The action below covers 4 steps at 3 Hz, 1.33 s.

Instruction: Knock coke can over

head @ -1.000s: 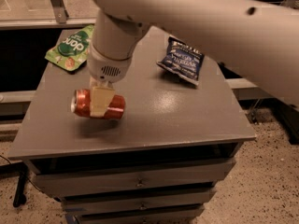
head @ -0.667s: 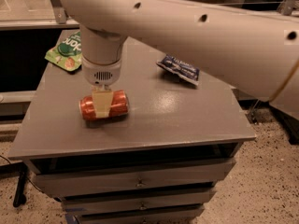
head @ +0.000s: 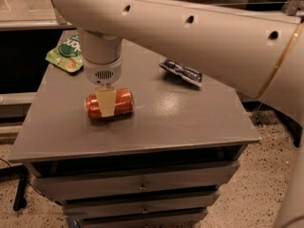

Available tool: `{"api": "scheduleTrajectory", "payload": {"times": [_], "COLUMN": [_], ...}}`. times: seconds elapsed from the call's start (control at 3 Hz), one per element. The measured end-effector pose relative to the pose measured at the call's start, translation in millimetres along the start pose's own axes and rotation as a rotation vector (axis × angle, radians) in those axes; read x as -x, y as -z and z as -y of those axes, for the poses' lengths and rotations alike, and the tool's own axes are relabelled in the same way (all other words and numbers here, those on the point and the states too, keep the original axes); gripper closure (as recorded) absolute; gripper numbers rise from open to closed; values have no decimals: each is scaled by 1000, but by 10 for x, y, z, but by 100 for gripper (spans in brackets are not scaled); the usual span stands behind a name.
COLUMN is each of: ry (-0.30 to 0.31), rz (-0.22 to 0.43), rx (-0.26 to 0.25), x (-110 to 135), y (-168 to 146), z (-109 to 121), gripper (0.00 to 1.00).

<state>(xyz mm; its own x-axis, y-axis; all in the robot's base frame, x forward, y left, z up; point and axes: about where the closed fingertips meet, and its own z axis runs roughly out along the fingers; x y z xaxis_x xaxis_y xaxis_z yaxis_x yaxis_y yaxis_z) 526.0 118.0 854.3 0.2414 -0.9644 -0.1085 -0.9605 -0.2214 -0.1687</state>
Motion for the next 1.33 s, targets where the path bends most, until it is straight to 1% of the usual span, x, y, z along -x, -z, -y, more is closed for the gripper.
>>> {"api": "scheduleTrajectory", "payload": {"times": [0.33, 0.67, 1.0, 1.33], "ry": [-8, -8, -21, -31], "rz": [-56, -56, -105, -111], "rx": [-17, -17, -28, -18], "x": [-92, -91, -228, -304], "y": [-38, -27, -33, -52], "z": [88, 90, 112, 58], "gripper": [37, 13, 0, 0]}}
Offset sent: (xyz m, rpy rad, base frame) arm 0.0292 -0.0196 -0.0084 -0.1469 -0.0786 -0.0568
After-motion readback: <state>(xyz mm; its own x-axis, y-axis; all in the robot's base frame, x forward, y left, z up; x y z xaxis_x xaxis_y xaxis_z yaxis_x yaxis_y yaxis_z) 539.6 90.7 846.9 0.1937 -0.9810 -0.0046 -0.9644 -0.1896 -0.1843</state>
